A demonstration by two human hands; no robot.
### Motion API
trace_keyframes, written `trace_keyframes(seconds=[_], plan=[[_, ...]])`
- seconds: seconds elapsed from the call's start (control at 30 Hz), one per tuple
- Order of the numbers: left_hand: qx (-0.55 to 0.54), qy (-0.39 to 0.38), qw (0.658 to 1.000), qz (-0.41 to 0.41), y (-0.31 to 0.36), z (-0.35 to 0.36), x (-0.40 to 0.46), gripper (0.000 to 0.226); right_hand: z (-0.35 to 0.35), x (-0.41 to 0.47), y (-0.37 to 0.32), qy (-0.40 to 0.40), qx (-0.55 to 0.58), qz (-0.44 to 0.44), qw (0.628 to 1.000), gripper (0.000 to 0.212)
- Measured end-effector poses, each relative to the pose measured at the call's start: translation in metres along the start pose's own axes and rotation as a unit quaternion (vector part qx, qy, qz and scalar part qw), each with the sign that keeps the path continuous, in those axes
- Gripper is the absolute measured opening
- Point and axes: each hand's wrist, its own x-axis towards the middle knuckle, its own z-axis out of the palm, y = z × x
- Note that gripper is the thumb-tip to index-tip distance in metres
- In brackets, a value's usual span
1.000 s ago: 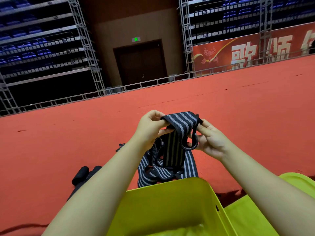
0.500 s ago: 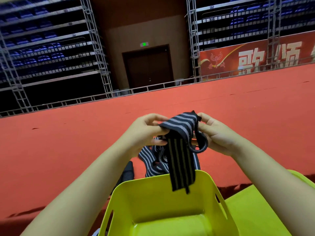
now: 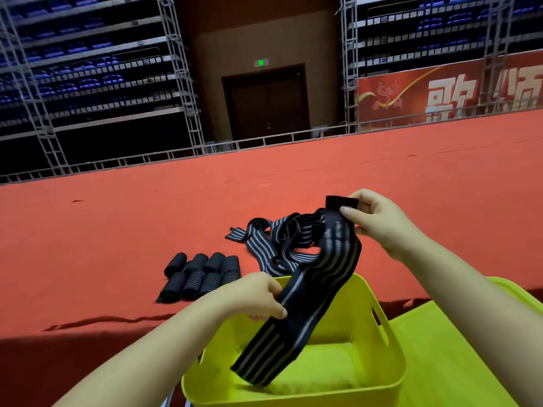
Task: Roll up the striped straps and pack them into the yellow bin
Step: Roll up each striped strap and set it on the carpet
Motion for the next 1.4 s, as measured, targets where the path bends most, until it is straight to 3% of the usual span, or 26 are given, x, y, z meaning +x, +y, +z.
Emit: trace_keyframes(seconds=[0.17, 0.3, 0.4, 0.53, 0.67, 0.87, 1.0, 1.1, 1.2, 1.4], plan=[[-0.017, -0.023, 0.998, 0.047, 0.008, 0.000, -0.004, 0.017, 0.011, -0.007, -0.010, -0.062, 0.024, -0.004, 0.998, 0.019], [-0.124, 0.136, 0.979, 0.085, 0.015, -0.015, -0.006, 0.028, 0.017, -0.009, -0.014, -0.054, 0.005, -0.012, 0.998, 0.016], [-0.245, 0.228, 0.935, 0.118, 0.023, -0.018, -0.008, 0.020, 0.025, -0.007, -0.016, 0.015, -0.053, -0.016, 0.998, 0.017], [-0.265, 0.333, 0.888, 0.174, 0.041, -0.013, -0.008, 0.002, 0.036, -0.006, -0.021, 0.123, -0.173, -0.057, 0.975, 0.011], [-0.224, 0.306, 0.905, 0.193, 0.058, 0.003, 0.000, 0.028, 0.052, -0.008, -0.031, 0.116, -0.263, -0.078, 0.955, 0.006], [-0.259, 0.329, 0.892, 0.171, 0.058, 0.011, 0.010, 0.011, 0.060, -0.016, -0.028, 0.065, -0.305, -0.076, 0.947, 0.013], [-0.316, 0.235, 0.909, 0.138, 0.042, 0.015, 0.008, 0.011, 0.048, -0.016, -0.019, -0.001, -0.294, -0.030, 0.955, 0.039], [-0.401, 0.148, 0.893, 0.143, 0.028, 0.017, 0.004, 0.019, 0.037, -0.016, -0.012, -0.083, -0.223, 0.081, 0.968, 0.036], [-0.443, 0.094, 0.881, 0.138, 0.020, 0.018, 0.001, 0.026, 0.035, -0.017, 0.000, -0.172, -0.071, 0.199, 0.962, 0.015], [-0.452, 0.115, 0.879, 0.100, 0.001, 0.025, 0.009, 0.063, 0.046, -0.006, 0.037, -0.189, -0.079, 0.220, 0.954, 0.020]])
